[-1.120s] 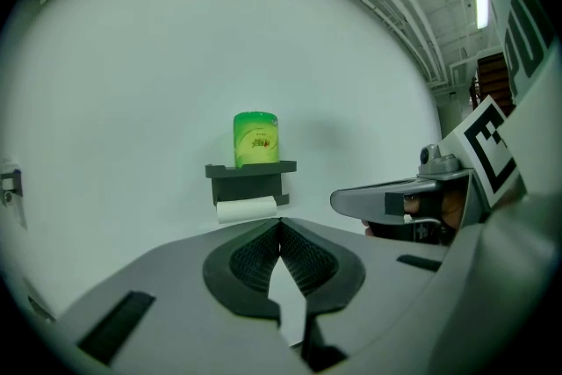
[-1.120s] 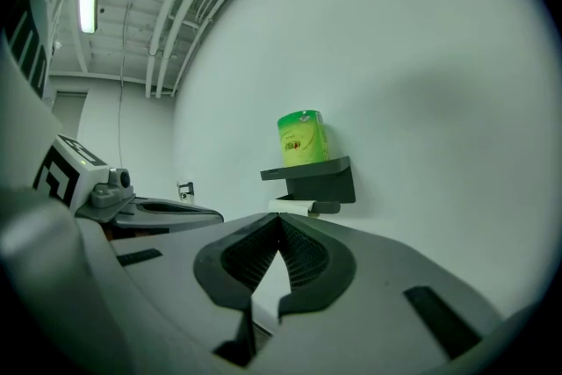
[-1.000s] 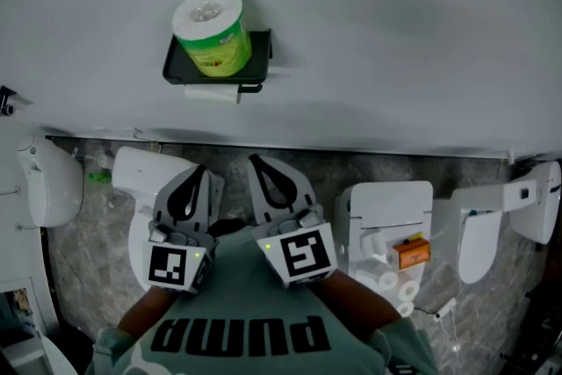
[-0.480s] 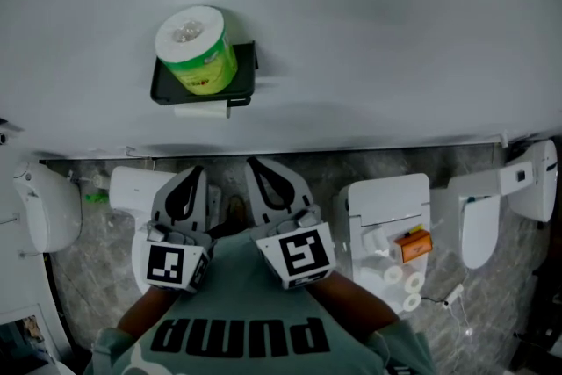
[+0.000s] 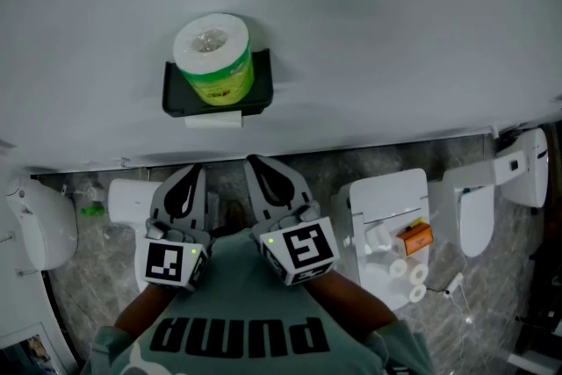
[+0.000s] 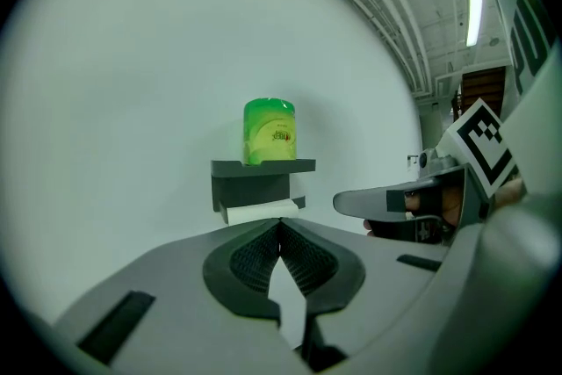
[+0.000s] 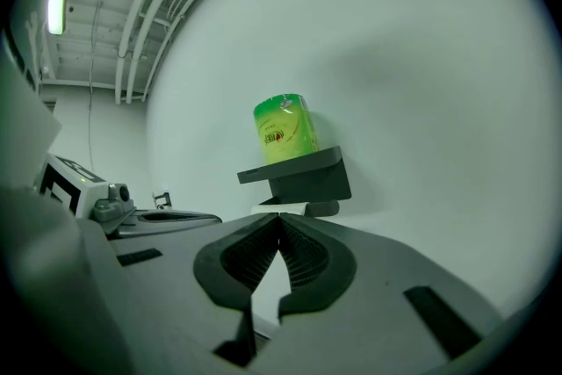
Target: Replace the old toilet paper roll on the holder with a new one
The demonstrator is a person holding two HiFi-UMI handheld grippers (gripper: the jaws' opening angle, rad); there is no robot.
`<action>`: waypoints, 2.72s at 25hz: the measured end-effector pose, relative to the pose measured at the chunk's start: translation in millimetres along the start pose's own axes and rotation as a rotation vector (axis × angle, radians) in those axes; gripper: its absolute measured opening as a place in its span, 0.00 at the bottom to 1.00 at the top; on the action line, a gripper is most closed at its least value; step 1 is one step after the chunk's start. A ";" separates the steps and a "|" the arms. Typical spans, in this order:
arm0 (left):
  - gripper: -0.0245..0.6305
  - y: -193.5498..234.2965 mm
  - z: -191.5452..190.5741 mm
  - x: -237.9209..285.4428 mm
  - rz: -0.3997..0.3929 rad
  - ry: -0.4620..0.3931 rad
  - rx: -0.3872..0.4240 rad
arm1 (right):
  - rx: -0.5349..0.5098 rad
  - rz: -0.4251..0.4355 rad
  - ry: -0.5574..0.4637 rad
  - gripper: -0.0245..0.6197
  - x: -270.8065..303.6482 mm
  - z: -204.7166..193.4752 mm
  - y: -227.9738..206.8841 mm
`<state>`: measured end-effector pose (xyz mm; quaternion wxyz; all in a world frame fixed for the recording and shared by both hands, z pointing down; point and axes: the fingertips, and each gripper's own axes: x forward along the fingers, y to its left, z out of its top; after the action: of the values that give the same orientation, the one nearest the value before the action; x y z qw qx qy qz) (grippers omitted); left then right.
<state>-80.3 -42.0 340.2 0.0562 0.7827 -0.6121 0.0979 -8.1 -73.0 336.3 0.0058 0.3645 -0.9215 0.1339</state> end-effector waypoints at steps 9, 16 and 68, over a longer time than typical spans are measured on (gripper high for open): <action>0.04 30.2 -1.1 9.0 -0.053 -0.022 -0.030 | 0.183 0.042 0.043 0.05 33.1 -17.9 10.5; 0.04 51.7 -1.8 17.6 -0.084 -0.029 -0.070 | 0.344 0.060 0.062 0.05 60.3 -30.9 15.9; 0.04 44.3 -5.4 46.6 -0.147 -0.022 -0.065 | 1.054 0.123 -0.150 0.30 84.8 -19.7 -39.1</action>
<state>-112.9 -95.8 354.4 0.0818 0.8244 -0.5562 0.0649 -45.7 -152.2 374.0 -0.2518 0.2718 -0.7470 0.5520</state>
